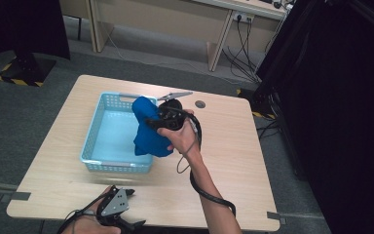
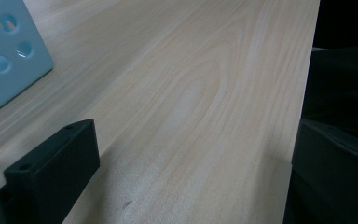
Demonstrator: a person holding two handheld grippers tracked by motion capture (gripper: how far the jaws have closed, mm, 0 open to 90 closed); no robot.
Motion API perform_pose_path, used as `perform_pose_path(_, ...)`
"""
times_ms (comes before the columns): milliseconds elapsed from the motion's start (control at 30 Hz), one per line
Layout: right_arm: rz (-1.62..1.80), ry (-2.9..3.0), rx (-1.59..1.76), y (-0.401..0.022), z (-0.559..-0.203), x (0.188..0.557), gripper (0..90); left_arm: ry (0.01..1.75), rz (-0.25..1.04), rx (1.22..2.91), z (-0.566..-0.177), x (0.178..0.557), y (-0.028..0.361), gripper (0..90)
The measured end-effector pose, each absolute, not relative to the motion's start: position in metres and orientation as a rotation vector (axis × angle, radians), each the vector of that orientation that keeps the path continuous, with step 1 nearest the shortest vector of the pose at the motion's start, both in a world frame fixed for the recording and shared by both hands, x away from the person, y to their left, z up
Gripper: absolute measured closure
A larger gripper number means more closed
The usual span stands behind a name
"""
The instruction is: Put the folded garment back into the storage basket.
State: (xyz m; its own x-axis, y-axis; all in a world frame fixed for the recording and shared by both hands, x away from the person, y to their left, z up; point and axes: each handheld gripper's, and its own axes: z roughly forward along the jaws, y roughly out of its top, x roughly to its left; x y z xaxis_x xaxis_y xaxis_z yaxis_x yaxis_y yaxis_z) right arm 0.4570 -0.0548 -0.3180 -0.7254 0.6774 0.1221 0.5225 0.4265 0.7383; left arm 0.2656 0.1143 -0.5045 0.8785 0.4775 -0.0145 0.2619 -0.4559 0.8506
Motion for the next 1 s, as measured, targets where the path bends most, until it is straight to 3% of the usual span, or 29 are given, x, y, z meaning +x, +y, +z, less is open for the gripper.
perform_pose_path(1000, 1.168, 2.529, 1.076, -0.005, -0.328, 0.473, 58.9, 0.533, 0.278, 2.069, -0.504, 0.266, 0.115, 0.0)
